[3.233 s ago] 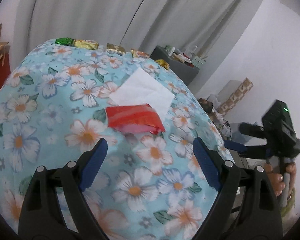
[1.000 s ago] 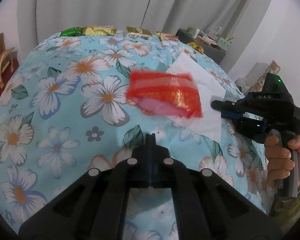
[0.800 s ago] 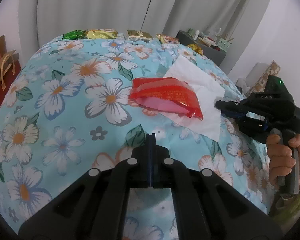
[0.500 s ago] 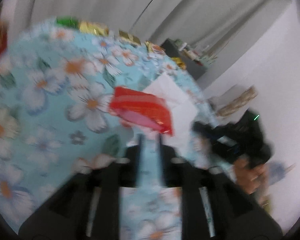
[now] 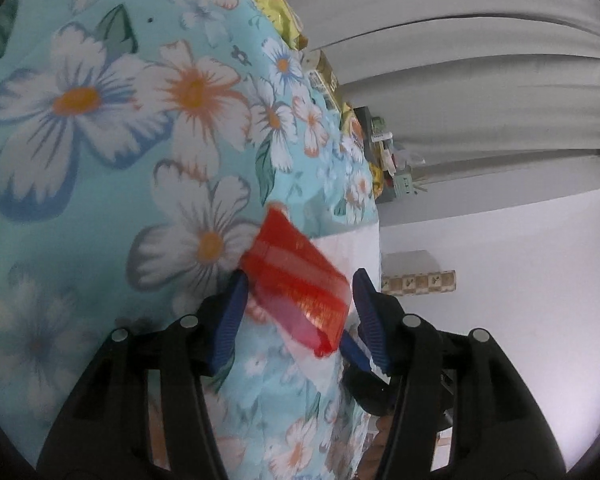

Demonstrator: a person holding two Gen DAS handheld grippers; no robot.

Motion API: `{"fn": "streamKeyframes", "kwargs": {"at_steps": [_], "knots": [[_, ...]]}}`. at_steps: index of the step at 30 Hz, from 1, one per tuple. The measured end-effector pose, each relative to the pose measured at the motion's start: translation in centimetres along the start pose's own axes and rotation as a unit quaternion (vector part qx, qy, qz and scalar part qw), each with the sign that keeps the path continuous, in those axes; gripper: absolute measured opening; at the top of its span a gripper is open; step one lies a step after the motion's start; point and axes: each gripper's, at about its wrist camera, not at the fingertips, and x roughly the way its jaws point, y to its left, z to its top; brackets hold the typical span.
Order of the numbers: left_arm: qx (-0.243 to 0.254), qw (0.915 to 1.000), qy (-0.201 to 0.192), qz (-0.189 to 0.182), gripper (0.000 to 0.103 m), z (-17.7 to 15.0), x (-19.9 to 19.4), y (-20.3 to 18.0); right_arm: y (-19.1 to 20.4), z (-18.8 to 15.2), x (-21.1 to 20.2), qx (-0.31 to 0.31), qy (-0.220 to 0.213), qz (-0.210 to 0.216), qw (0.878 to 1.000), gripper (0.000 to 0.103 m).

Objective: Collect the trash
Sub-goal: 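Grasp the white tissue sheet with the right tool while the left tool holds the packet, then carry the red packet and tissue over the wastebasket with both tools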

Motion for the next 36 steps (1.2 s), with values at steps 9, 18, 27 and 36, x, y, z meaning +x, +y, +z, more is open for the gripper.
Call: {"fn": "streamKeyframes", "kwargs": {"at_steps": [9,18,27,36], "knots": [[0.044,0.9970,-0.016,0.061,0.030,-0.4,1.4,-1.3,0.8,0.6,1.5,-0.008,-0.015,-0.010,1.000,0.027],[0.056,0.9960,-0.037,0.059,0.005,-0.9,-1.2,-0.9,1.7,0.7,0.5,-0.033,-0.035,-0.010,0.999,0.004],[0.137,0.9865,-0.086,0.028,0.003,-3.3,-6.7,-6.3,2.8,-0.2,-8.2,-0.076,-0.111,0.024,0.991,0.003],[0.289,0.9557,-0.036,-0.041,0.003,-10.5,-3.5,-18.1,-2.8,-4.4,-26.1,-0.060,-0.252,0.009,0.966,0.003]]}}
